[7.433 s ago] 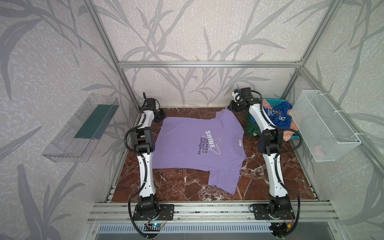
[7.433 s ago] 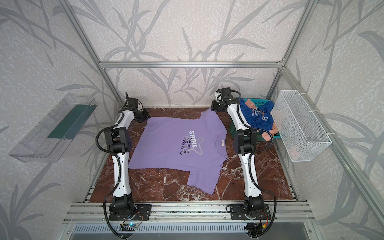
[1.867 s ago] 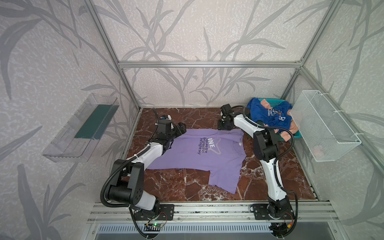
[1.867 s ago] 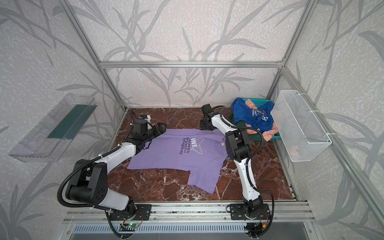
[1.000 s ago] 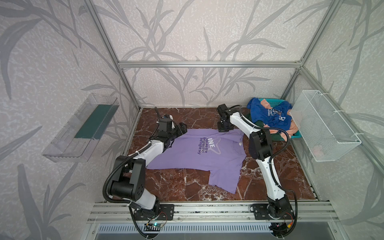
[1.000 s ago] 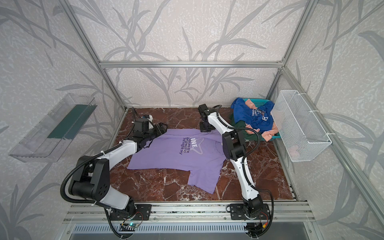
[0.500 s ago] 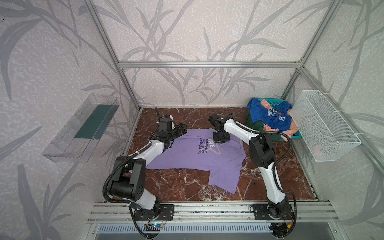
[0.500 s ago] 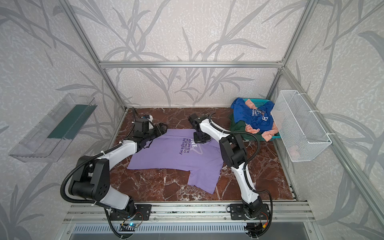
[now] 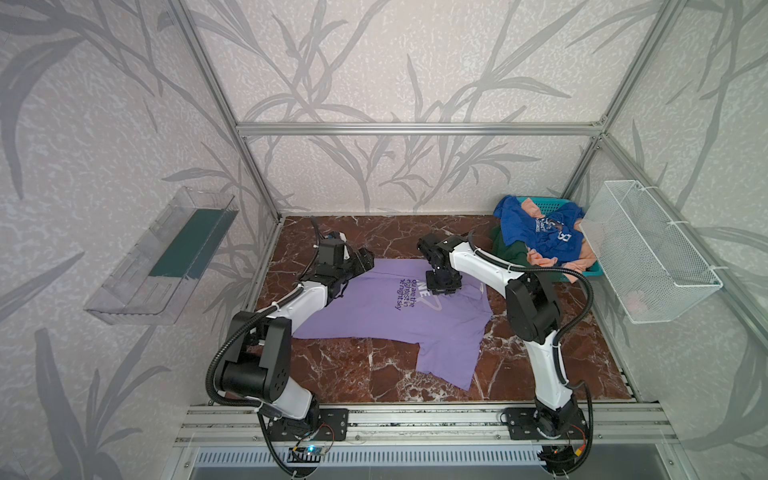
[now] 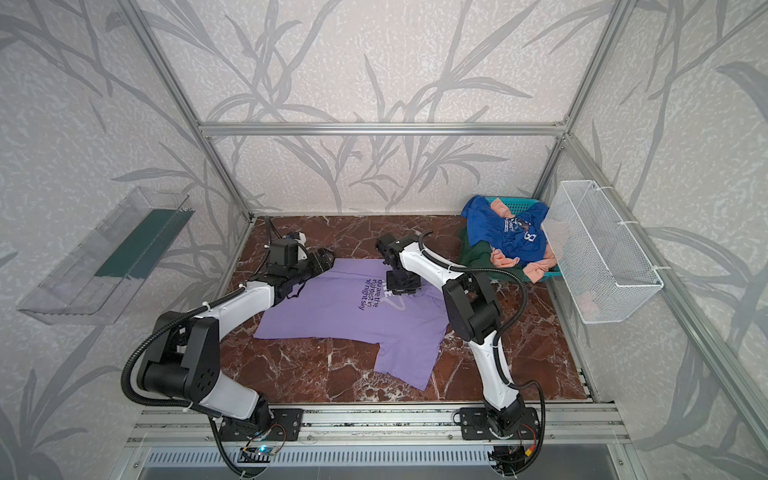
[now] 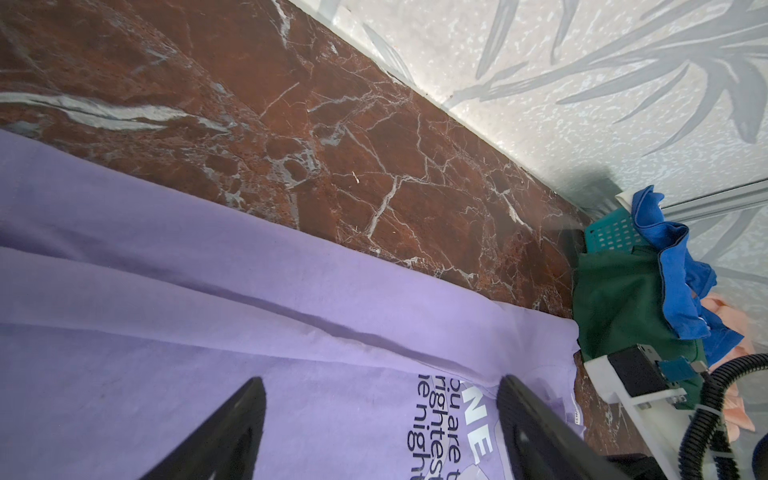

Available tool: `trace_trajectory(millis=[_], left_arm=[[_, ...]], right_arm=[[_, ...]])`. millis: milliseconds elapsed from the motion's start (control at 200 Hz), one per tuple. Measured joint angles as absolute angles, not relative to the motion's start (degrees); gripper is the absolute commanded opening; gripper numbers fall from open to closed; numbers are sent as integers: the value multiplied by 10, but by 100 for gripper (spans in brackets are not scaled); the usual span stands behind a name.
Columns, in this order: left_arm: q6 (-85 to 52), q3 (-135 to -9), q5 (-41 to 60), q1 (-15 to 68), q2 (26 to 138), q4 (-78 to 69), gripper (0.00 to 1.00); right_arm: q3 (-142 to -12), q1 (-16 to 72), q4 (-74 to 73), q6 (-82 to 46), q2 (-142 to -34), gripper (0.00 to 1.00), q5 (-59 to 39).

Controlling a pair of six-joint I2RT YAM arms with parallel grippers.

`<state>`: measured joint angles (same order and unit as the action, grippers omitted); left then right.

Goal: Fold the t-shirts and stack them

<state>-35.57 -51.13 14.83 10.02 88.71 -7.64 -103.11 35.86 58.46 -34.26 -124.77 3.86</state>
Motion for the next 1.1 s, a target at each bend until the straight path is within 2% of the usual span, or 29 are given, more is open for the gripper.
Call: trace_trajectory(millis=[40,140,325,375,530,620,695,805,1100], left_arm=[[-356,-511,149,100,887,-76,87],[-356,-506,149,101,887,-77,87],[-354,-501,151,123,887,-77,87],[-352,-501,152,137,887,-77,87],[-341,-509,151,196,891,-72,87],[-333,-528,151,233,908,-66,87],[-327,-547,150,260,928,-62,87],[-316,-583,151,301,966,-50,87],[-301,-649,164,374,1037,-25,87]], right_arm=[[-1031,359,583,-341,-1247,33,33],[-1028,361,579,-335,-1234,54,22],[-1005,349,562,-319,-1159,69,25],[-986,338,550,-314,-1131,71,25],[-874,262,481,-312,-1052,69,2],[-806,202,422,-308,-1038,54,-32],[-773,156,381,-305,-1049,47,-57],[-771,126,345,-296,-1084,46,-74],[-808,140,319,-271,-1150,46,-107]])
